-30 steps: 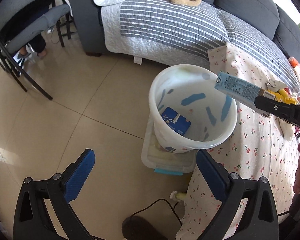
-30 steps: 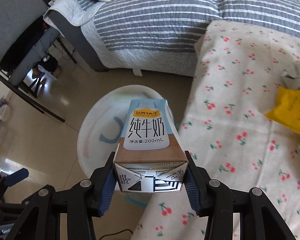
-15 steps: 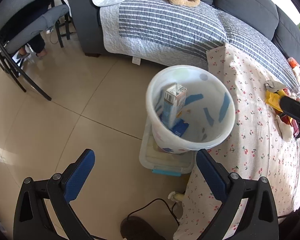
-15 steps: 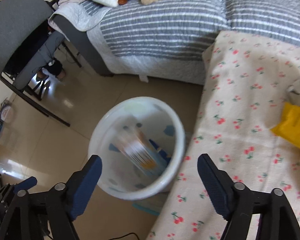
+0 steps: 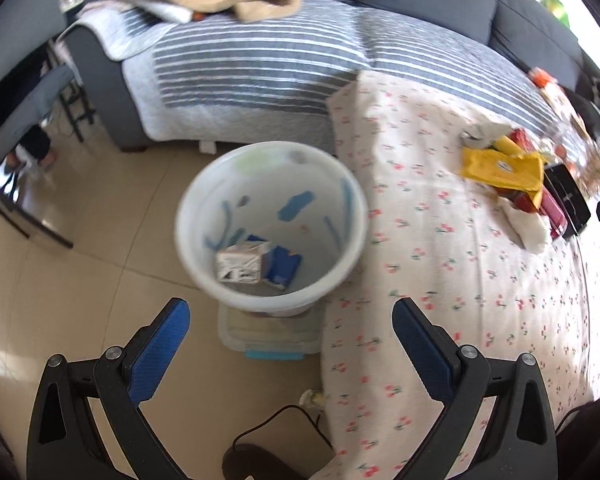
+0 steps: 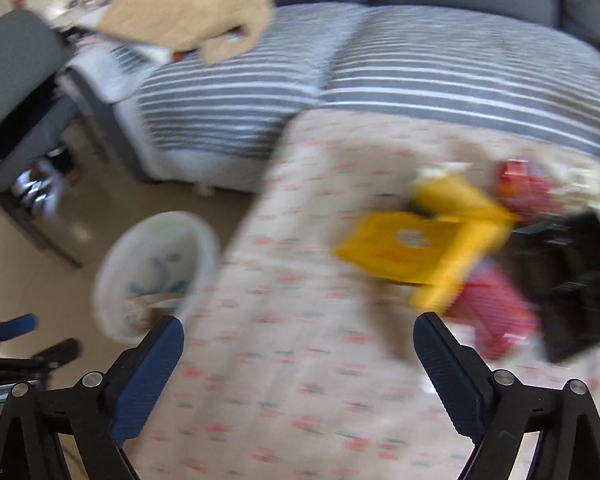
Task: Collect trash
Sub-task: 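Grasp the yellow snack wrapper with the left tool while the right tool grasps the black tray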
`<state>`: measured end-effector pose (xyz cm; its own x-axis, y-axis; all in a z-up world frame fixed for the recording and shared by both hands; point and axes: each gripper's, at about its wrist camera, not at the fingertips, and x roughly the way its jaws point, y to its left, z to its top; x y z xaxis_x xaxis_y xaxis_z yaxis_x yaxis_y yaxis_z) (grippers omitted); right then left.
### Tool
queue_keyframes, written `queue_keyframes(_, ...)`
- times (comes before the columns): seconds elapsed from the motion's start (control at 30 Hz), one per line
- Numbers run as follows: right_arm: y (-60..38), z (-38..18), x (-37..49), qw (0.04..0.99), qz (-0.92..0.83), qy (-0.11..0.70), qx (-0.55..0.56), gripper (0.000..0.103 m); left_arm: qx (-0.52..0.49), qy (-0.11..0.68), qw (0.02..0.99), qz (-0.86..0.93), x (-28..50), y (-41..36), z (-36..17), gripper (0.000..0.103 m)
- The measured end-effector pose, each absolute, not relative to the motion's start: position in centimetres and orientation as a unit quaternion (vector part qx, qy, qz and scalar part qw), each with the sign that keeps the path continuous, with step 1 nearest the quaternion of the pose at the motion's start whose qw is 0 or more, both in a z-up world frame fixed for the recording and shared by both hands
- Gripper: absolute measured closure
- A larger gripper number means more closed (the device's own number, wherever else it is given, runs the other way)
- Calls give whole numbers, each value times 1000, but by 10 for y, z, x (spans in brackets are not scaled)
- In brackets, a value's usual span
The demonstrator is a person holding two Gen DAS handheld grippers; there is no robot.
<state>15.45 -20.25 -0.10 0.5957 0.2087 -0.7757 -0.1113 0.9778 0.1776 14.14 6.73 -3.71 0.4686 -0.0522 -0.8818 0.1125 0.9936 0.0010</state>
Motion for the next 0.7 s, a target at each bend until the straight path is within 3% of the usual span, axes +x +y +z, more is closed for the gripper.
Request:
queue_keyframes(0.3,-301,-13,129,881,2,464,90,7,37,518,848,-111,151,-12,-37,1)
queue_keyframes(0.7,-395,-25,105,855,-76,478,184,7,51,456,869,-182,172,-127,-33,4)
